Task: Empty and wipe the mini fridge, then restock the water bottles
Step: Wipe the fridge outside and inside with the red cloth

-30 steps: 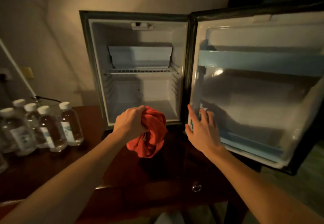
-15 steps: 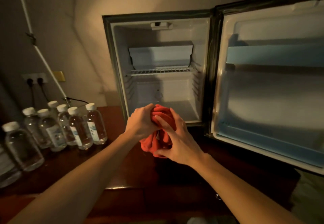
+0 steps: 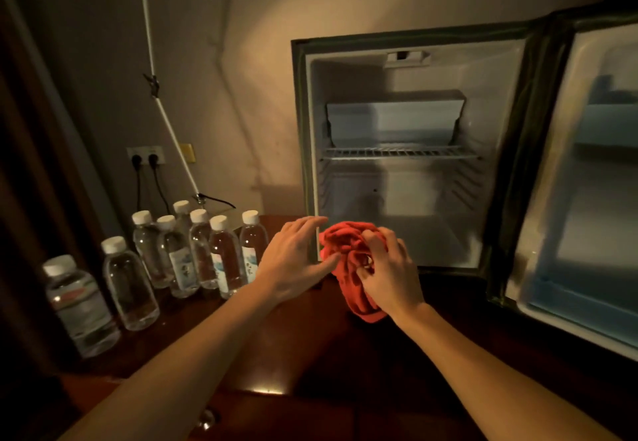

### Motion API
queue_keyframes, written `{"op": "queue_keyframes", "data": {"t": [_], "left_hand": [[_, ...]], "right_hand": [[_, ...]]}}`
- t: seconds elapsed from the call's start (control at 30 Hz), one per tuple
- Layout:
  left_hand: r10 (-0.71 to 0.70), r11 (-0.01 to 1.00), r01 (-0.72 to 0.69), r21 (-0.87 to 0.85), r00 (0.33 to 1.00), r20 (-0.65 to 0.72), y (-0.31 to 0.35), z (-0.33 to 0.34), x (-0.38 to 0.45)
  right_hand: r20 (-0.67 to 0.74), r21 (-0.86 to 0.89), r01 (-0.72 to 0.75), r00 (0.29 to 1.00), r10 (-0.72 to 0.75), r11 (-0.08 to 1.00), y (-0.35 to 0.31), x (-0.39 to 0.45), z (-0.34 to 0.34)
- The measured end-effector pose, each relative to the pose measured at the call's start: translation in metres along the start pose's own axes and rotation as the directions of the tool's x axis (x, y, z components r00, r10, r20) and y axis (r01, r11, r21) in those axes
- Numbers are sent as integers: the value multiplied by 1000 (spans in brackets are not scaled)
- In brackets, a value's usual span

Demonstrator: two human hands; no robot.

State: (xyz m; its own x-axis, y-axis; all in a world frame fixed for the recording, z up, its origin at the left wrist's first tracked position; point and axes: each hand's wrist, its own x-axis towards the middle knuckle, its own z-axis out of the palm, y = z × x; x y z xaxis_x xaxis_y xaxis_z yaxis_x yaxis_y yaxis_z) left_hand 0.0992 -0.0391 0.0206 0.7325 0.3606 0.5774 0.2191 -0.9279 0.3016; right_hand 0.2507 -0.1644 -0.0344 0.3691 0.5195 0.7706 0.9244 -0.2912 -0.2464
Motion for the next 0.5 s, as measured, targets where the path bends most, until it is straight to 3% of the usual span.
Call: {"op": "queue_keyframes", "data": {"t": [0.1, 0.3, 0.5], "left_hand": [[-87, 996, 86, -8, 995, -46, -18, 3, -2], [-114, 989, 124, 83, 987, -113, -40, 10, 14], [-76, 987, 77, 140, 997, -10, -68, 16, 42]], "right_hand": [[56, -23, 40, 998, -38, 999, -5, 1, 15], [179, -107, 304, 943, -282, 947, -19, 20, 57], [321, -352, 503, 857, -403, 789, -11, 50, 115]]}}
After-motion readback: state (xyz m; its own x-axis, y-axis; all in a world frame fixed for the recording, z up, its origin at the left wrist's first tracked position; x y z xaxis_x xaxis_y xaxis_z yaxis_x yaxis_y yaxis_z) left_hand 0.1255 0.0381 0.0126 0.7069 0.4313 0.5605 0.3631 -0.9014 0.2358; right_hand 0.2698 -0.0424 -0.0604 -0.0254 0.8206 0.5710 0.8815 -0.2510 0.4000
